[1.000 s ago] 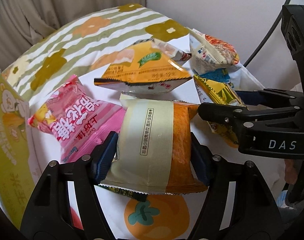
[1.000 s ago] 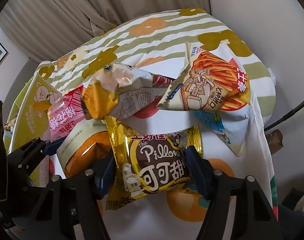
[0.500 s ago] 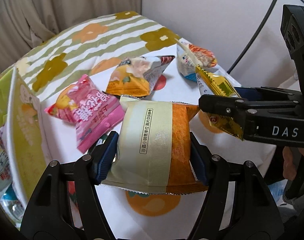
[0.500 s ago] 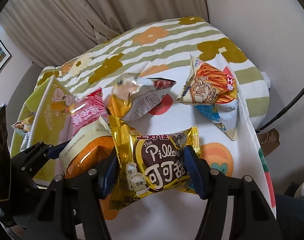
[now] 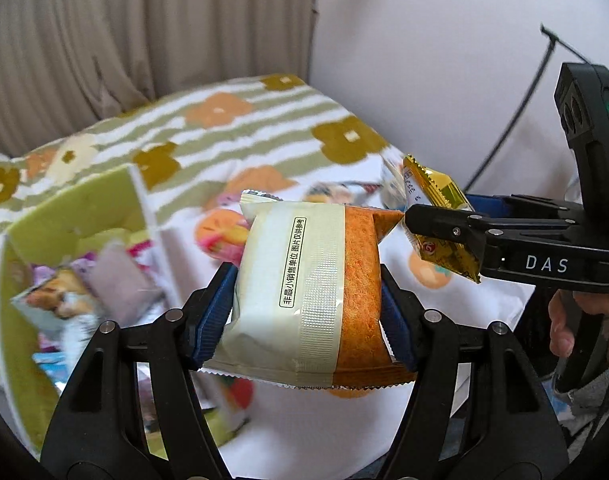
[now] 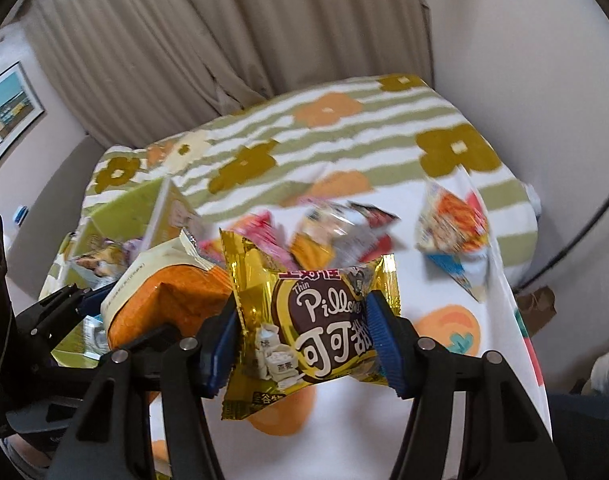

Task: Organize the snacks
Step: 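Carry both bags over the green box and open both tools to drop them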

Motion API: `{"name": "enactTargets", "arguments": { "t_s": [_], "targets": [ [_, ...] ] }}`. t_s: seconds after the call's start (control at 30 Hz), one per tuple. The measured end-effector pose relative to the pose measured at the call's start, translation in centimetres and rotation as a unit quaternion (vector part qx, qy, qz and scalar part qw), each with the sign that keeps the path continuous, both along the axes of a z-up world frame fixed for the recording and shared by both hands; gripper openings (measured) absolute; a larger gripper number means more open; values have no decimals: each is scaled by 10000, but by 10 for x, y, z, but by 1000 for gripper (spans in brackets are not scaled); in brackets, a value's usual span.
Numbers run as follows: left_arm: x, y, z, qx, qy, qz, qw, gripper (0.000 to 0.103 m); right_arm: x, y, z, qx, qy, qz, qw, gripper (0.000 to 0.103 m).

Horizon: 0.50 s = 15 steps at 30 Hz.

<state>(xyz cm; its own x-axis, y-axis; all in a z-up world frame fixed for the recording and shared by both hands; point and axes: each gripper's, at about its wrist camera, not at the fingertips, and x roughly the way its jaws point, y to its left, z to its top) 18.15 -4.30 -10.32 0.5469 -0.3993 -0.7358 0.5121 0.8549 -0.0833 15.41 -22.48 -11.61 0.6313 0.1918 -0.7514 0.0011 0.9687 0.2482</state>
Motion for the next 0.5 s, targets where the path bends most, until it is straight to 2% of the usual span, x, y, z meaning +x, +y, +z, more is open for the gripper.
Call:
{"name": "enactTargets", "arguments": {
  "t_s": [0.17,0.3,0.5],
  "targets": [
    [3,52,17,-56,-179,563,9982,65,14,42,21,-2,-265,453,9986,56],
    [4,99,25,4,-281,1083,9937,65,28,84,29,55,-427,917,9949,55],
    [0,177,28,30,-336,1981,9796,65,39,146,30,135,-523,1577,9860,55]
  ]
}}
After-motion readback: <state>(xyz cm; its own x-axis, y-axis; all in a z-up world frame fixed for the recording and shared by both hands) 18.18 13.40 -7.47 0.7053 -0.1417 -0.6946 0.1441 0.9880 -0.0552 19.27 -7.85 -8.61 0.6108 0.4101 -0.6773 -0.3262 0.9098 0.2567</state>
